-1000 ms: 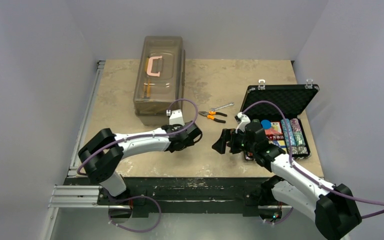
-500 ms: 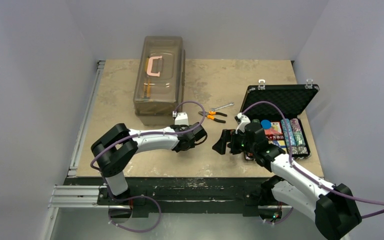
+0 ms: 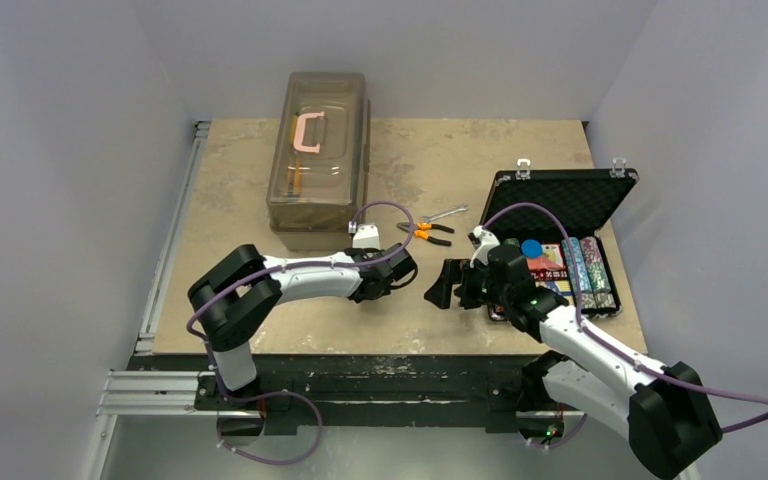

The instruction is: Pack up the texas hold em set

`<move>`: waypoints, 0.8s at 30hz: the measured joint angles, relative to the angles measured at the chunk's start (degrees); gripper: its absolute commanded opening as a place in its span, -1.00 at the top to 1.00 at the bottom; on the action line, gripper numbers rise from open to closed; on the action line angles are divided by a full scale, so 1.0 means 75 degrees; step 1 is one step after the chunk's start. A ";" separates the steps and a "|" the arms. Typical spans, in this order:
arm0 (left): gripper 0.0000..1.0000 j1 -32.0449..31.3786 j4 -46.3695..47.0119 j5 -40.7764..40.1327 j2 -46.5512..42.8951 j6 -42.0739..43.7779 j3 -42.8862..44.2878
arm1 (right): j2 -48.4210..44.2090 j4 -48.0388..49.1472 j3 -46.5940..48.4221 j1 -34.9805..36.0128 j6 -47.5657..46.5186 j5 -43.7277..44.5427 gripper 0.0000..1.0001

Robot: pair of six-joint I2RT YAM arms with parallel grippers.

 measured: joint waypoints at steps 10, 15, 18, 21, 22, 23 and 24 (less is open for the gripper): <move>0.19 0.0000 0.0035 0.0044 0.0006 -0.0006 0.0003 | 0.0125 0.0017 0.0000 0.0000 0.0009 -0.0003 -0.86; 0.26 0.0000 0.0032 0.0050 0.0006 -0.0003 0.0003 | 0.0146 0.0047 0.0000 0.0000 0.0015 -0.0003 -0.86; 0.28 0.0000 0.0029 0.0052 0.0003 -0.0003 0.0003 | 0.0146 0.0061 0.0000 0.0000 0.0029 -0.0003 -0.86; 0.32 0.0003 0.0003 0.0105 -0.0032 0.0000 0.0000 | 0.0146 0.0061 0.0000 0.0000 0.0038 -0.0015 -0.86; 0.32 0.0000 -0.0017 0.0143 -0.0055 0.0003 0.0000 | 0.0146 0.0061 0.0000 0.0000 0.0050 -0.0029 -0.87; 0.32 0.0000 -0.0038 0.0184 -0.0093 0.0006 0.0000 | 0.0146 0.0061 0.0000 0.0000 0.0085 -0.0035 -0.86; 0.32 0.0000 -0.0055 0.0227 -0.0149 0.0012 -0.0003 | 0.0146 0.0061 0.0000 0.0000 0.0105 -0.0032 -0.87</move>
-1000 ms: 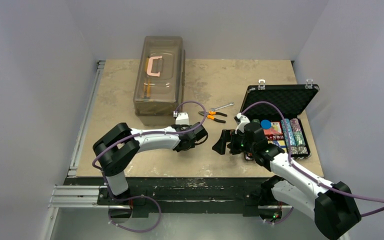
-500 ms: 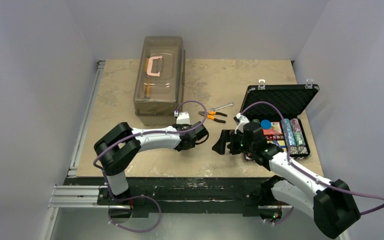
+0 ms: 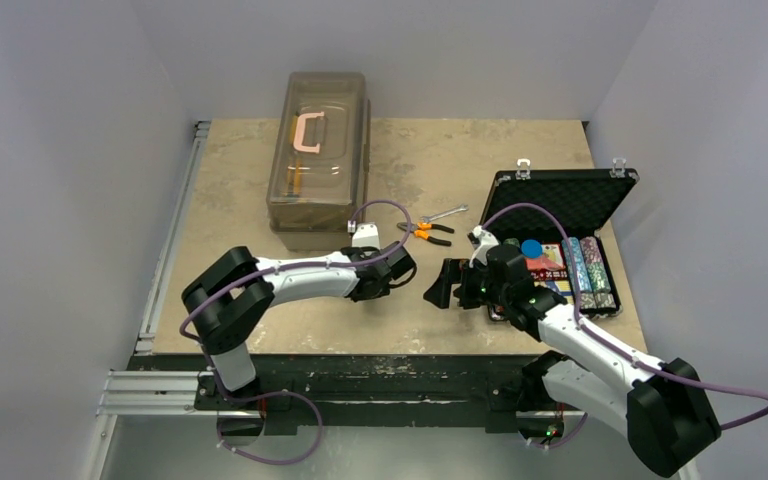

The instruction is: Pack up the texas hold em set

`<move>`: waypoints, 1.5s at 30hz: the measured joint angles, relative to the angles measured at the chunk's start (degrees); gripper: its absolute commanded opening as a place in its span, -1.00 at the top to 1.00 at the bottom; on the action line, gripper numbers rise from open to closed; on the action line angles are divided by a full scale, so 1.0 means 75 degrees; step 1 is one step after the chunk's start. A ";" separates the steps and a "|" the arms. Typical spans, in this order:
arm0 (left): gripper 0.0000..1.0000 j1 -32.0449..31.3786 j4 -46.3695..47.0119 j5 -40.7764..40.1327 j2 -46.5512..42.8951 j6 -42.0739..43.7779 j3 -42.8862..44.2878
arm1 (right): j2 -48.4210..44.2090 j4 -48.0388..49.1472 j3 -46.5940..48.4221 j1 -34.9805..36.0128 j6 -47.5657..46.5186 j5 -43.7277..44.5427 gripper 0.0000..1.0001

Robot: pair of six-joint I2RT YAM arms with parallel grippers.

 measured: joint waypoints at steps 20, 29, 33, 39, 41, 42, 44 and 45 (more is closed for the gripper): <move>-0.06 0.0017 -0.0108 0.0918 -0.0851 0.0195 0.0003 | 0.0254 -0.0251 0.0274 0.0000 -0.0035 0.0638 -0.70; -0.48 0.0029 0.0653 0.1341 -0.2442 0.0787 -0.0938 | 0.0982 -0.1163 0.1154 0.0621 -0.0490 0.1769 -0.67; -0.54 0.0044 0.0938 0.1437 -0.3229 0.0973 -0.1361 | 0.2092 -0.1364 0.1874 0.1422 -0.0586 0.2597 -0.47; -0.58 0.0047 0.1239 0.1836 -0.4360 0.1058 -0.2381 | 0.3229 -0.1690 0.2311 0.1979 -0.0612 0.3494 -0.37; -0.58 0.0047 0.1259 0.1955 -0.4724 0.1087 -0.2597 | 0.3392 -0.1763 0.2384 0.2060 -0.0612 0.3722 -0.32; -0.58 0.0047 0.1279 0.1990 -0.4843 0.1122 -0.2658 | 0.3448 -0.1757 0.2396 0.2078 -0.0609 0.3803 -0.31; -0.59 0.0047 0.1341 0.2063 -0.5097 0.1195 -0.2777 | 0.3506 -0.1737 0.2404 0.2090 -0.0606 0.3876 -0.30; -0.59 0.0047 0.1387 0.2098 -0.5202 0.1209 -0.2836 | 0.3550 -0.1722 0.2404 0.2090 -0.0606 0.3899 -0.28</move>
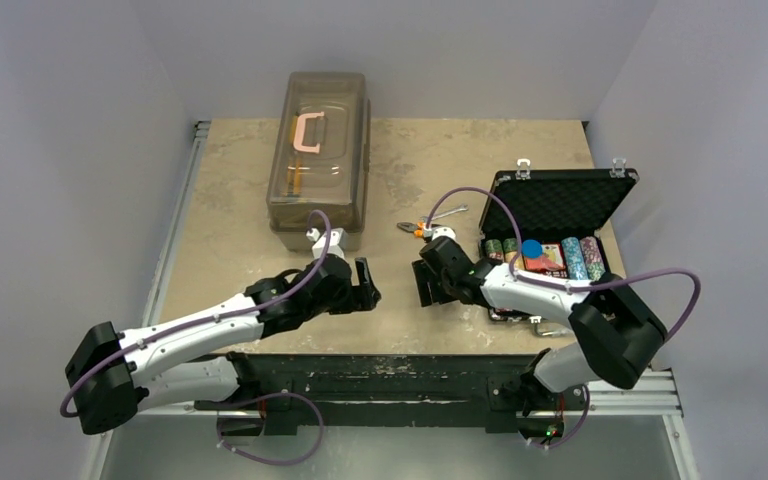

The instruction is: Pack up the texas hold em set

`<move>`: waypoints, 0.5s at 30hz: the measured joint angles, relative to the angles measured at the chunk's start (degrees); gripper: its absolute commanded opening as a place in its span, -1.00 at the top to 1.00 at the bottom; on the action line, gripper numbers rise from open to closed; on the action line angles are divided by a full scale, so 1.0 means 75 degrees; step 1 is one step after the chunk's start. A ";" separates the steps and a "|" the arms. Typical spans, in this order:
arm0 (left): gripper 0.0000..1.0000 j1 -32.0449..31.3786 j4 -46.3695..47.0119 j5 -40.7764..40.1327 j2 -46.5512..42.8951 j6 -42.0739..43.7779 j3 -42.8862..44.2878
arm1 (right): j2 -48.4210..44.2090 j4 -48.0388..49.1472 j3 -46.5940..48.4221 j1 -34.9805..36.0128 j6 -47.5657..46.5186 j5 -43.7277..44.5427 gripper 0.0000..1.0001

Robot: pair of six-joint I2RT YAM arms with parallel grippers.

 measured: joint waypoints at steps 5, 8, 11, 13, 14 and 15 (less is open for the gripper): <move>-0.60 0.0000 0.0189 0.0125 -0.0216 0.0073 -0.0251 | 0.0437 0.0122 0.0128 0.0000 0.0047 0.0160 -0.20; -0.61 0.0000 0.0204 0.0175 -0.0230 0.0131 -0.0318 | 0.0603 0.0221 0.0254 0.0000 0.0067 0.0262 -0.05; -0.61 0.0000 0.0195 0.0187 -0.0265 0.0189 -0.0350 | 0.0699 0.0236 0.0326 0.0003 0.0087 0.0367 -0.02; -0.61 0.0000 0.0195 0.0187 -0.0309 0.0192 -0.0353 | 0.0702 0.0239 0.0326 0.0003 0.0093 0.0385 -0.01; -0.62 0.0000 0.0198 0.0187 -0.0341 0.0195 -0.0353 | 0.0705 0.0239 0.0326 0.0003 0.0096 0.0405 -0.01; -0.62 0.0000 0.0201 0.0187 -0.0367 0.0201 -0.0353 | 0.0708 0.0239 0.0326 0.0006 0.0099 0.0449 0.00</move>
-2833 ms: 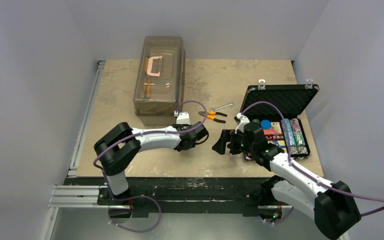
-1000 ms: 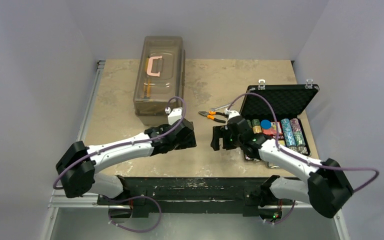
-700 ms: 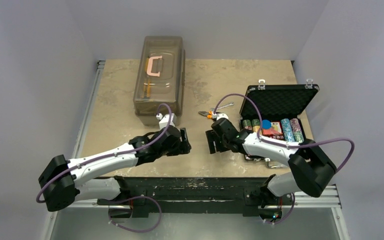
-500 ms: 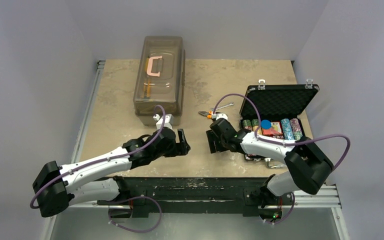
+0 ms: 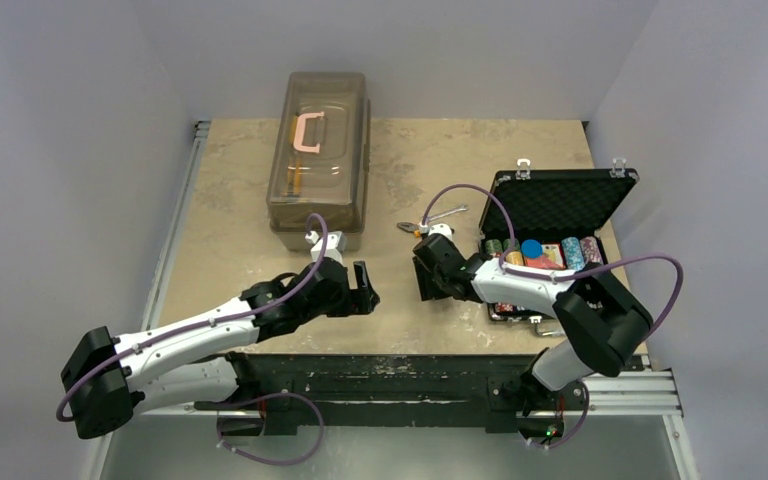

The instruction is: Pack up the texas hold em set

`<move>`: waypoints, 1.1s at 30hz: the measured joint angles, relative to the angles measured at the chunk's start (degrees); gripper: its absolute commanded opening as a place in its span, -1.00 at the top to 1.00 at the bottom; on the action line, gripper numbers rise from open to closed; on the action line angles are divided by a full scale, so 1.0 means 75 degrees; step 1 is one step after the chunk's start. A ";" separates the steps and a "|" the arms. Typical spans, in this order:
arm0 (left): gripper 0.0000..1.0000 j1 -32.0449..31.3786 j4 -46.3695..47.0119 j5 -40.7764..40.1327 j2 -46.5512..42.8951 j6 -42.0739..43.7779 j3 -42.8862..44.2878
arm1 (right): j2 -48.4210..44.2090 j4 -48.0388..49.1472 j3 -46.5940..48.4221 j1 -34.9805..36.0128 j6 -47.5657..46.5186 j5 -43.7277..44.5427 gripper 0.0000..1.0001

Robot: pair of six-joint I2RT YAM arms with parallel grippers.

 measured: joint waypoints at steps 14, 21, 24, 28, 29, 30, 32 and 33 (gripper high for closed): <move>-0.61 0.0000 0.0032 0.0017 -0.0017 0.0041 0.0000 | 0.0146 0.0213 0.0055 0.0000 -0.0032 0.0102 0.11; -0.61 0.0000 0.0035 0.0067 -0.0017 0.0041 0.0000 | 0.0201 0.0358 0.0076 0.0000 -0.0041 0.0122 0.23; -0.61 0.0000 0.0035 0.0076 -0.0015 0.0041 0.0000 | 0.0204 0.0391 0.0073 0.0000 -0.0035 0.0114 0.26; -0.61 0.0000 0.0044 0.0119 -0.0015 0.0035 -0.0003 | 0.0204 0.0405 0.0073 0.0000 -0.0023 0.0111 0.30; -0.62 0.0000 0.0061 0.0131 -0.0012 0.0035 -0.0009 | 0.0204 0.0414 0.0073 0.0000 -0.0026 0.0111 0.30; -0.62 0.0015 0.0073 0.0160 -0.0009 0.0029 -0.0017 | 0.0201 0.0425 0.0067 0.0000 -0.0026 0.0111 0.30; -0.62 0.0067 0.0137 0.0277 -0.0009 -0.0020 -0.0067 | 0.0195 0.0458 0.0055 0.0000 -0.0032 0.0108 0.33; -0.62 0.0117 0.0184 0.0353 -0.0009 -0.0029 -0.0117 | 0.0189 0.0475 0.0047 0.0000 -0.0032 0.0096 0.34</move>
